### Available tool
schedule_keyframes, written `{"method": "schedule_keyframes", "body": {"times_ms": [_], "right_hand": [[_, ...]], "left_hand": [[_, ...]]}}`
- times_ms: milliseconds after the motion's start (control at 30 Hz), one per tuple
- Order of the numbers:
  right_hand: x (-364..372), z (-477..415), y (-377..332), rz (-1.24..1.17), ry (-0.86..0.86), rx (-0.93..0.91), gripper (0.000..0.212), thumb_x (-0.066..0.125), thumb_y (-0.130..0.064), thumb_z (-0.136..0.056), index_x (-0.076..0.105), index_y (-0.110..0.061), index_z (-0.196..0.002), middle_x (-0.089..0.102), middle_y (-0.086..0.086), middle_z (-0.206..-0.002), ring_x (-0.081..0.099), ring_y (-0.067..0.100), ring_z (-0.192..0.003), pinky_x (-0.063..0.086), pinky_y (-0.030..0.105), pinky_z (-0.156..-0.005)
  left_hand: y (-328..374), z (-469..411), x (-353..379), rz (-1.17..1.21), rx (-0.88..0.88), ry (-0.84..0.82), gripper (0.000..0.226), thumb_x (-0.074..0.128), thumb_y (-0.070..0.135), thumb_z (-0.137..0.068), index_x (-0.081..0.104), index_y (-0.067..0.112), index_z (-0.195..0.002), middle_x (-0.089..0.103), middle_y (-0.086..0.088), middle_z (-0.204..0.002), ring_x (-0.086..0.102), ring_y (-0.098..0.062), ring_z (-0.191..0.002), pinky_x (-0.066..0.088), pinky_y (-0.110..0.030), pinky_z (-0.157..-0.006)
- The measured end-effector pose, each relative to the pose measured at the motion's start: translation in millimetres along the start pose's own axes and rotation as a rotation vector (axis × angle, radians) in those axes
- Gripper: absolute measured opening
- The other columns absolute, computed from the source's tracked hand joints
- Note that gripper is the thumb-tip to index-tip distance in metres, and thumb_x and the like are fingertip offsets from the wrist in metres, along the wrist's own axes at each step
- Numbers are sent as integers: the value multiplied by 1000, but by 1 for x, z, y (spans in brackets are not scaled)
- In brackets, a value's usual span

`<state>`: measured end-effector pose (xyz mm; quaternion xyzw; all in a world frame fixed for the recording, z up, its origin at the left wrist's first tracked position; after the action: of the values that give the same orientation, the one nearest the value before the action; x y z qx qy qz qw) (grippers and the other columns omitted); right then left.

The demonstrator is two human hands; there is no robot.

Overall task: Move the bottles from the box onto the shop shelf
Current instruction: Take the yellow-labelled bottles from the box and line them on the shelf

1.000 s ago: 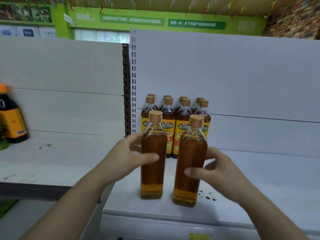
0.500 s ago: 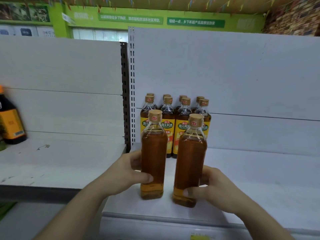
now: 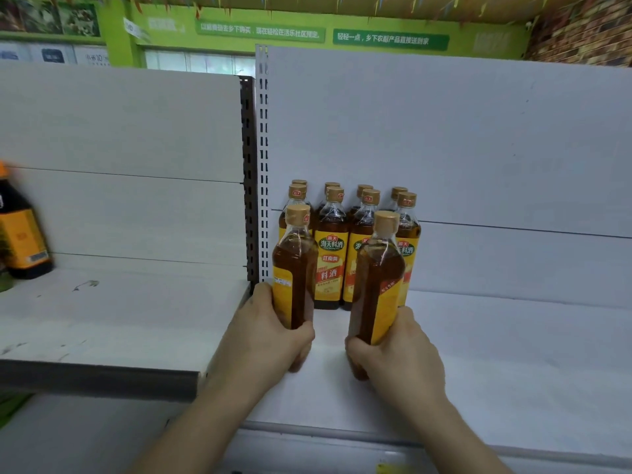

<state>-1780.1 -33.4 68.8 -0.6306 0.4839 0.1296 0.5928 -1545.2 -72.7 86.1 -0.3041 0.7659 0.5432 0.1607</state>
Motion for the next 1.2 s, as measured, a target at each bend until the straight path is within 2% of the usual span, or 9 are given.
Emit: {"method": "schedule_keyframes", "body": {"times_ms": [100,233,300,367,500,633,767,967,1200], "right_hand": [[3,1,1,2,4,51,62,71,-65,-68,38,-30,-106,57,-11,-91,61,16,-77,57,39,-71],[12,-4,12,-66,-148,94,78,77,-79,-61,37,-35,-111,57,-16,-102,62,11,-89,54,34,-73],[17,-11,15,-286,-304,80,77,89,-66,-61,42,-37,-115,61,-18,-108,65,8,-93,56,32,-78],[17,-19,14,-453,-486,22,78,97,-44,-61,54,-33,-125,68,-15,-117,71,11,-100,57,34,-86],[11,-29,3,-588,-782,-121,61,84,-11,-72,67,-25,-129,71,-1,-128,68,22,-119,47,49,-110],[18,-38,6,-597,-863,-148,52,79,-5,-76,68,-15,-127,70,13,-126,65,33,-121,41,56,-115],[21,-42,8,-601,-853,-144,54,79,-5,-77,67,-14,-128,70,13,-128,65,31,-122,42,53,-114],[20,-40,9,-611,-818,-136,53,80,-5,-79,66,-19,-129,72,6,-125,68,26,-117,50,42,-105],[21,-35,10,-656,-759,-122,58,82,-3,-80,63,-18,-132,71,6,-127,70,27,-116,53,46,-104]], "left_hand": [[1,1,1,-32,-2,7,47,70,63,-78,35,44,-104,55,20,-96,58,-4,-81,50,-25,-66],[-8,-8,9,66,-48,-144,67,82,57,-73,36,45,-119,55,20,-111,59,-8,-100,55,-32,-83],[-12,-18,14,236,-83,-309,77,91,48,-69,41,41,-127,57,21,-120,57,-8,-110,53,-31,-89],[-12,-29,15,332,-58,-486,80,95,39,-66,51,40,-133,64,18,-127,60,-10,-118,52,-41,-101],[-2,-36,17,398,24,-798,64,85,7,-79,60,31,-132,70,8,-128,63,-12,-122,48,-44,-107],[0,-45,24,457,20,-920,63,78,-4,-79,58,17,-134,69,-7,-130,64,-25,-125,48,-47,-108],[-4,-50,31,473,15,-966,65,77,-5,-79,55,13,-138,66,-12,-134,62,-30,-127,47,-51,-110],[-8,-49,33,513,23,-911,62,80,3,-74,61,19,-132,68,-11,-130,63,-29,-124,50,-48,-104],[-7,-41,26,508,16,-797,66,84,17,-72,61,28,-133,70,1,-128,64,-20,-123,51,-46,-103]]}}
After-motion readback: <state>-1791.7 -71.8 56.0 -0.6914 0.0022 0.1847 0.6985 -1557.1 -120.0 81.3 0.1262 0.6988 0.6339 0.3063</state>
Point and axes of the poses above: each hand's wrist, its own z-axis away from the middle knuckle, its own x-axis out of the palm, y = z × x, the point moved 9 cm from there along -z, towards the middle knuckle
